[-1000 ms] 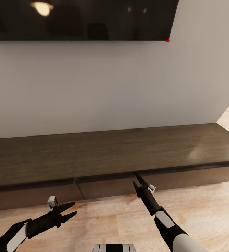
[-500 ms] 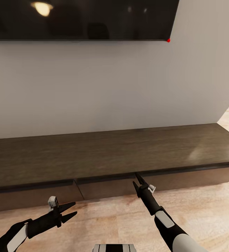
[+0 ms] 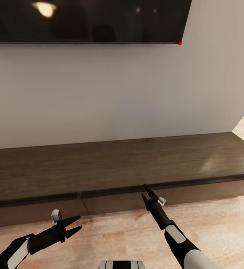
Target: Place each of the two pumpkins and all three candles from the living room inside a cabinet in the living room (use any cabinet), then make sure every cabinet is closed, and position the cauldron so it is next to a table in the living room.
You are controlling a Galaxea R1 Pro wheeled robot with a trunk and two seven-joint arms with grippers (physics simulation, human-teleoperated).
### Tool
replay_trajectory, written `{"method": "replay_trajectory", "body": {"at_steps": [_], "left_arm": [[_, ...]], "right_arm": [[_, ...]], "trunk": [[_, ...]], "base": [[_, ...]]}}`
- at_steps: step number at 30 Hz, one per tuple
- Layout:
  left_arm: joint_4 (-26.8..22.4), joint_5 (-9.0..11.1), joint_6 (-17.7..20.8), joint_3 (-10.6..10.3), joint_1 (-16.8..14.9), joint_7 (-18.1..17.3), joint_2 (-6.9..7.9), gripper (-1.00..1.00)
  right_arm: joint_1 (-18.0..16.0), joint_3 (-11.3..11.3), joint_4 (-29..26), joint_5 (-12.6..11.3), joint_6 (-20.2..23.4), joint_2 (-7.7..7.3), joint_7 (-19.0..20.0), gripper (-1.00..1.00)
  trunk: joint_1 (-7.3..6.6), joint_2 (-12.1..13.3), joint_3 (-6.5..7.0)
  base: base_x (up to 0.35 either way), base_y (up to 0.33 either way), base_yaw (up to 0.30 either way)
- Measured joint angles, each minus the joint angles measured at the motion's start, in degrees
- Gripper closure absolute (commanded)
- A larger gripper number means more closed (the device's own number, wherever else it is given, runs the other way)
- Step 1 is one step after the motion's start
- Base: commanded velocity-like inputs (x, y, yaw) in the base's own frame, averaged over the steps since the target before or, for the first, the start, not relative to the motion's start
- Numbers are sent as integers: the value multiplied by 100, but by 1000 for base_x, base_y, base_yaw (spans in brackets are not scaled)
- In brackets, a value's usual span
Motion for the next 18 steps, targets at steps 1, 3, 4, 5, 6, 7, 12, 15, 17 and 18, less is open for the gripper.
{"method": "replay_trajectory", "body": {"at_steps": [1,3,4,5,6,7,12,15,17,18], "left_arm": [[0,0,-1,0,0,0,0,-100],[0,-2,-1,0,0,0,-1,-100],[0,-3,-2,0,0,0,-1,-100],[0,-4,-2,0,0,0,-1,-100],[0,-4,-1,0,0,0,-1,-100],[0,-5,0,0,0,0,-1,-100],[-2,-5,-5,2,1,0,1,-100],[-2,-5,-4,2,1,0,0,-100],[-2,-5,-5,2,1,0,0,-100],[-2,-5,-4,2,1,0,0,-100]], "right_arm": [[0,0,0,1,0,0,0,-100],[0,0,0,1,0,0,0,-100],[0,0,0,1,0,0,0,-100],[0,0,0,0,0,0,0,-100],[0,0,0,0,0,0,0,-100],[0,0,0,1,0,0,0,-100],[41,8,-1,-3,12,-2,17,-100],[44,9,0,0,10,-2,15,-100],[44,9,0,0,10,-2,15,-100],[44,9,0,0,10,-2,15,-100]], "trunk": [[0,0,0],[0,0,0],[0,0,0],[0,0,0],[0,0,0],[-1,0,0],[-1,0,-1],[0,0,-1],[0,0,-1],[0,0,-1]], "base": [[2,0,0],[1,0,0],[0,0,0],[18,0,0],[62,0,0],[97,0,0],[57,0,0],[8,0,0],[2,0,0],[1,0,0]]}}
